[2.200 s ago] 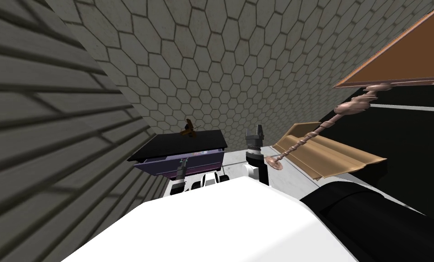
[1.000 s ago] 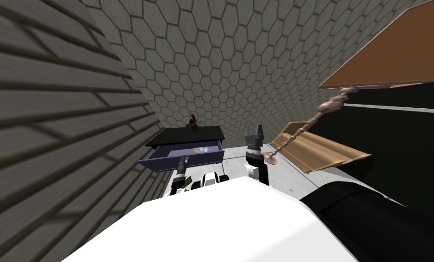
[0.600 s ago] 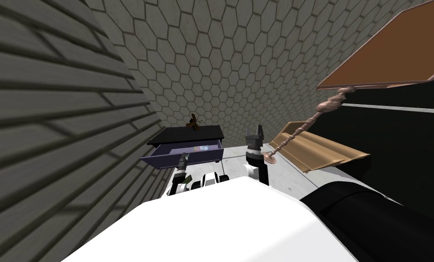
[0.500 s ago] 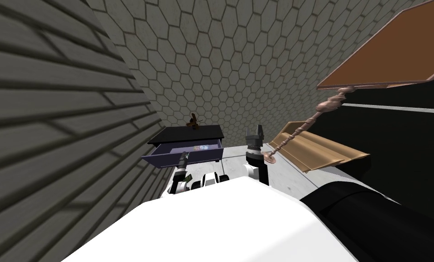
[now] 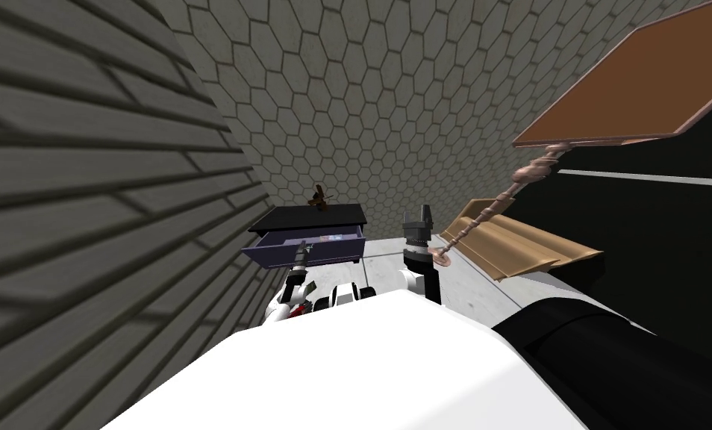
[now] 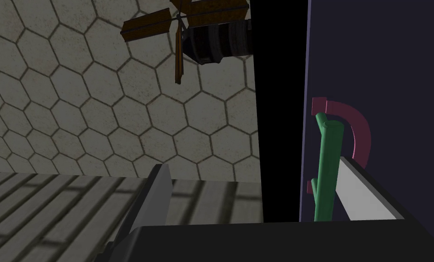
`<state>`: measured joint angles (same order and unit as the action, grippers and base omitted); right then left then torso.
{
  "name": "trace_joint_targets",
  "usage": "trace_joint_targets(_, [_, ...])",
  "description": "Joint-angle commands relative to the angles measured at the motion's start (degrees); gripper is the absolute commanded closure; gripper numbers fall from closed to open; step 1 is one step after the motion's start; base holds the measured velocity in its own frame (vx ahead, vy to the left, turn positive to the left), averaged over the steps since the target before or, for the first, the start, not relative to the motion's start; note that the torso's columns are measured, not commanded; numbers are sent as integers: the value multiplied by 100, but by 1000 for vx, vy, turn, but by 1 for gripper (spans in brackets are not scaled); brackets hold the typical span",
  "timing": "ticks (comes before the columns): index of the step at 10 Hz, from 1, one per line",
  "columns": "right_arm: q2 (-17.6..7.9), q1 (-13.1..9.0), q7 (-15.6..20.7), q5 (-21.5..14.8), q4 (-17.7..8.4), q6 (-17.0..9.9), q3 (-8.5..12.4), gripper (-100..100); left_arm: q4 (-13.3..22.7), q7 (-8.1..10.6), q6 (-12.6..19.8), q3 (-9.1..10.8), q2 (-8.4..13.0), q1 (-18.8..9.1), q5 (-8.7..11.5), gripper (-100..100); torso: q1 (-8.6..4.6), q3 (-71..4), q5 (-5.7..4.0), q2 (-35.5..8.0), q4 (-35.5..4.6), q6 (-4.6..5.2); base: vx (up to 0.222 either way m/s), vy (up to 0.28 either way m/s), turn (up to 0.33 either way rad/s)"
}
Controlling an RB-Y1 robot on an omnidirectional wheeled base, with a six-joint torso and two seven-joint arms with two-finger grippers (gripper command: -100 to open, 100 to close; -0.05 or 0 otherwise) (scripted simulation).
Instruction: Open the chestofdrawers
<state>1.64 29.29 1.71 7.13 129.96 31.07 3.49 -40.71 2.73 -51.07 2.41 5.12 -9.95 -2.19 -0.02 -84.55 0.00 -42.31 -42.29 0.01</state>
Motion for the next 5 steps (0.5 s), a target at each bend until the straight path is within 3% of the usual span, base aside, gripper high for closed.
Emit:
trace_joint_targets(1, [0,0,0,0,0,0,0,0,-326,23,266,-24,8,69,-8,-100,-1,-3,-1,2,0,-3,-31,-4,4])
trace_joint_targets(2, [0,1,0,0,0,0,0,0,-229,12,220,-16,2,55,-5,-100,-5,-4,-5,5,-6,0,-9,-1,3])
trace_joint_targets(3, [0,1,0,0,0,0,0,0,-238,12,238,-17,1,60,-5,0,-3,-5,-4,7,-3,1,0,0,0])
trace_joint_targets(5, [0,1,0,0,0,0,0,0,-234,12,239,-17,1,63,-5,0,2,-3,0,5,0,0,0,0,0])
